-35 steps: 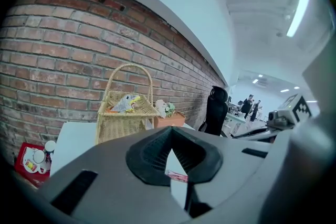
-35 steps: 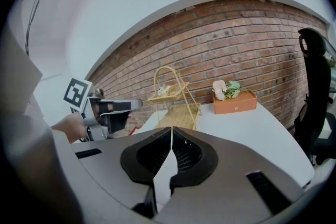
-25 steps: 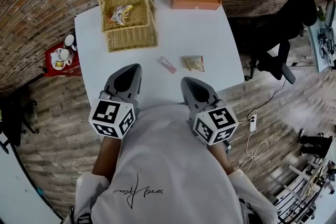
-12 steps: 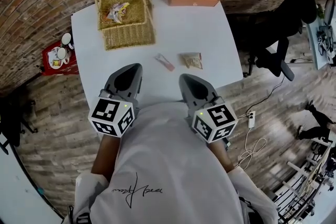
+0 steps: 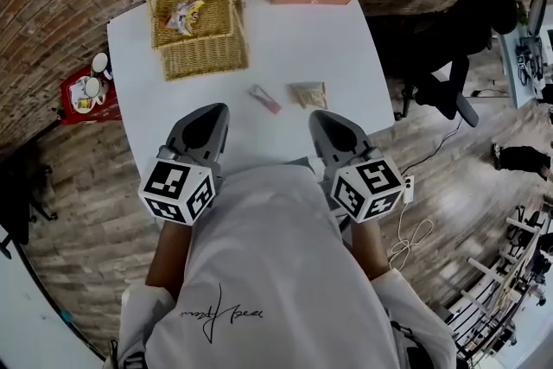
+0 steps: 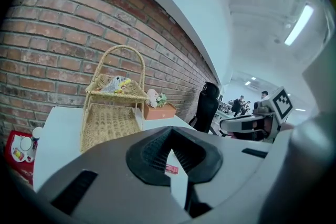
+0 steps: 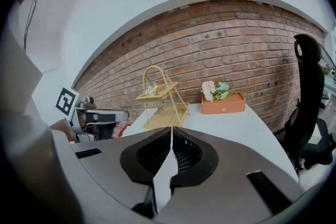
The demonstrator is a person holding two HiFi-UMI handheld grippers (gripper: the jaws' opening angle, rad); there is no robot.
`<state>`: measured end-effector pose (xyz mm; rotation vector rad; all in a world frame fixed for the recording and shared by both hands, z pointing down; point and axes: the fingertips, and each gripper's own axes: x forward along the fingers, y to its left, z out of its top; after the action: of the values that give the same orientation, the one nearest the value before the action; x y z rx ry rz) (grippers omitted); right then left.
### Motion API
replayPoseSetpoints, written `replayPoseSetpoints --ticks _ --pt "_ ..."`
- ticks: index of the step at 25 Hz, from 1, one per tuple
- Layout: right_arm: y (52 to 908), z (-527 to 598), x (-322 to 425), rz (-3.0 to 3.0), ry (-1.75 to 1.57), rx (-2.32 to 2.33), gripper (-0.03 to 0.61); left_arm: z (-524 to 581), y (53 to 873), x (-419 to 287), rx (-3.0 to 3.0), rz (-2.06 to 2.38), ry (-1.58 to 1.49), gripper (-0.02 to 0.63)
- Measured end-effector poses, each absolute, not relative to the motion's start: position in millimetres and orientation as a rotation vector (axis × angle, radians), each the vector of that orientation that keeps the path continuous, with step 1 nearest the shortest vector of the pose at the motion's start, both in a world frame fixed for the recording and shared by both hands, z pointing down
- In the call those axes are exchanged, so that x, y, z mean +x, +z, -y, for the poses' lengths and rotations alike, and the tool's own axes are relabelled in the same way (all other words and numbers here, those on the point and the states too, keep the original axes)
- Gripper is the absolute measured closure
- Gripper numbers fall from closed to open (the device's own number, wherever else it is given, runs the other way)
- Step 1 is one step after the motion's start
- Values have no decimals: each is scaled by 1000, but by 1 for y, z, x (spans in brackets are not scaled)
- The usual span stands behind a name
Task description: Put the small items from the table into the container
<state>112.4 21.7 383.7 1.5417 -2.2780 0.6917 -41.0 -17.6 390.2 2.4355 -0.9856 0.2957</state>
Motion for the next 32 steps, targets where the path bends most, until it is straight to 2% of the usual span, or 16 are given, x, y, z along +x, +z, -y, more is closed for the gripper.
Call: replayPoseSetpoints --ticks 26,30,32 --pt "438 -4 141 2157 671 1337 552 20 402 -25 2449 903 350 604" --pt "448 -6 140 2149 687 1296 481 19 406 -15 2457 876 372 604" --pt "452 -5 141 2142 688 1289 469 18 408 -11 2463 865 381 604"
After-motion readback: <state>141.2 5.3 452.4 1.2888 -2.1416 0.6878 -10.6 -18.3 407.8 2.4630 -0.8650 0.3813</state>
